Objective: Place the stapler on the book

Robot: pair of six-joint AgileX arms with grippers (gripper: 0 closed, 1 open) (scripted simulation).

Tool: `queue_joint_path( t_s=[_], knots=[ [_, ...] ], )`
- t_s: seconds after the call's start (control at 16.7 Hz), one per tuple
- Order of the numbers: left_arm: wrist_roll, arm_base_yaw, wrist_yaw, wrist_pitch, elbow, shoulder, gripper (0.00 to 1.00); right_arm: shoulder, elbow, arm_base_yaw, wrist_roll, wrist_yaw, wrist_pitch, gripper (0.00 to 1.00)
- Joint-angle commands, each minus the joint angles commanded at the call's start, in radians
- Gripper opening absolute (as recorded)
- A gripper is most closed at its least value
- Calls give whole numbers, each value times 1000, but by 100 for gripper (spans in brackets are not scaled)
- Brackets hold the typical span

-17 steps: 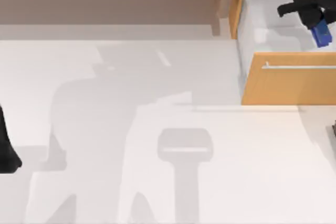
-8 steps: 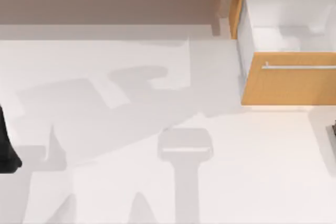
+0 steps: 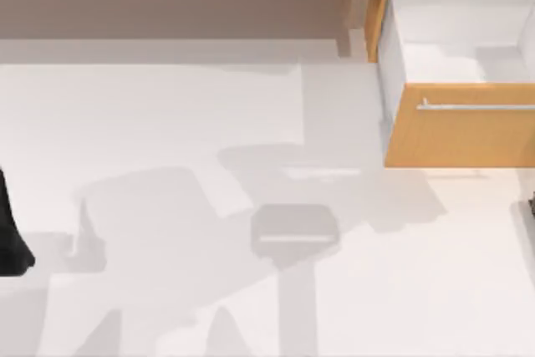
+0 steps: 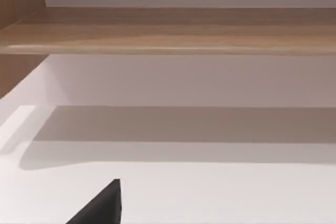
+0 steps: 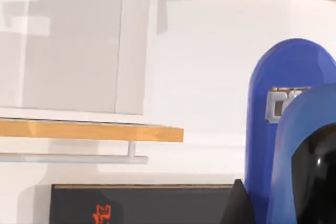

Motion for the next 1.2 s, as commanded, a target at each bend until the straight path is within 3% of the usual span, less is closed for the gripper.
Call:
queue_joint_path(
  t_s=[0.24,0.6,0.78,1.2],
  knots=[
    [0,0,0,0,0,0,100,-45,-180,-61,-27,-38,34,0],
    [0,0,0,0,0,0,100,-21,-504,-195,-59,-204,155,0],
    [0,0,0,0,0,0,100,-8,-561,-238,-65,-260,200,0],
    [0,0,0,0,0,0,100,-7,-564,-234,-63,-259,206,0]
  ],
)
